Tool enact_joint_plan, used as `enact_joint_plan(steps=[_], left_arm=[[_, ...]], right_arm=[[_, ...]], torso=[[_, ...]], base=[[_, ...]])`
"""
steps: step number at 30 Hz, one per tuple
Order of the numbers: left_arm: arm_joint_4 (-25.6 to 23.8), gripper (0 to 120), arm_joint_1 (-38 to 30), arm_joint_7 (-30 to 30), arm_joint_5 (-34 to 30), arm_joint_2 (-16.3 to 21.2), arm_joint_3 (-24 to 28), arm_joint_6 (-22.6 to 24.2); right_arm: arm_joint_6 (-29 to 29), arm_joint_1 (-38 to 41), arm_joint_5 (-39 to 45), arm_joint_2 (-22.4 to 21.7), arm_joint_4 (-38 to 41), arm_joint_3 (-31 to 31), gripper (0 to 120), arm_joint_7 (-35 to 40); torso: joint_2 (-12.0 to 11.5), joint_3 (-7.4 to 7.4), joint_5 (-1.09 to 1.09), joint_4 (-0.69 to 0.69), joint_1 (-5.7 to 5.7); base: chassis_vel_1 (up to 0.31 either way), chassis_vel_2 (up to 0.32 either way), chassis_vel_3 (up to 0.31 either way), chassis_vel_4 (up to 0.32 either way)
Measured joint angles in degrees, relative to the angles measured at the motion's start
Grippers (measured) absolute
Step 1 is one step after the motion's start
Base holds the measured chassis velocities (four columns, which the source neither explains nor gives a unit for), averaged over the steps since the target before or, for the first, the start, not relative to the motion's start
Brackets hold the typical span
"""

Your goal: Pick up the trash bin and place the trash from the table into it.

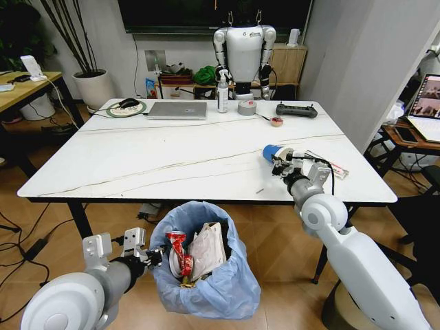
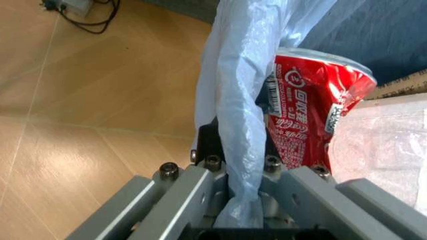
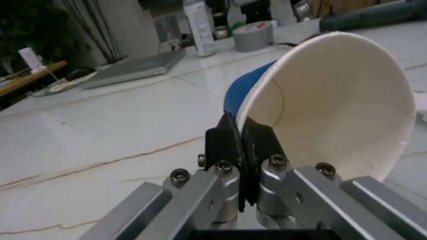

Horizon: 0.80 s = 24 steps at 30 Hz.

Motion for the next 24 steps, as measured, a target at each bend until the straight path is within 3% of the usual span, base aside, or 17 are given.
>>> enact_joint_plan(steps=[7,15,24], left_arm=[[0.0,0,-0.1,0.0,0.0,-0.4,0.2,0.0],[0.0,0,-0.4,0.0,-0.1,-0.4,0.2,0.0],[0.0,0,-0.8,0.1,-0.2,0.3,0.1,0.0]], right_arm=[[-0.2,-2.0,4.6,-5.1,10.2,0.6,0,-6.2],[-1.6,-2.5,13.8,-10.6,21.7,-0.4,0,-18.8],[-1.2,-6.0,6.5,-16.2,24.8,-4.2,0,-32.1]], torso=[[0.0,-0.01,0.0,-0.01,0.0],[0.0,-0.01,0.0,0.0,-0.01],[0.0,-0.01,0.0,-0.01,-0.01]], base=[[0.0,0.0,0.0,0.0],[0.0,0.0,0.0,0.0],[0.0,0.0,0.0,0.0]])
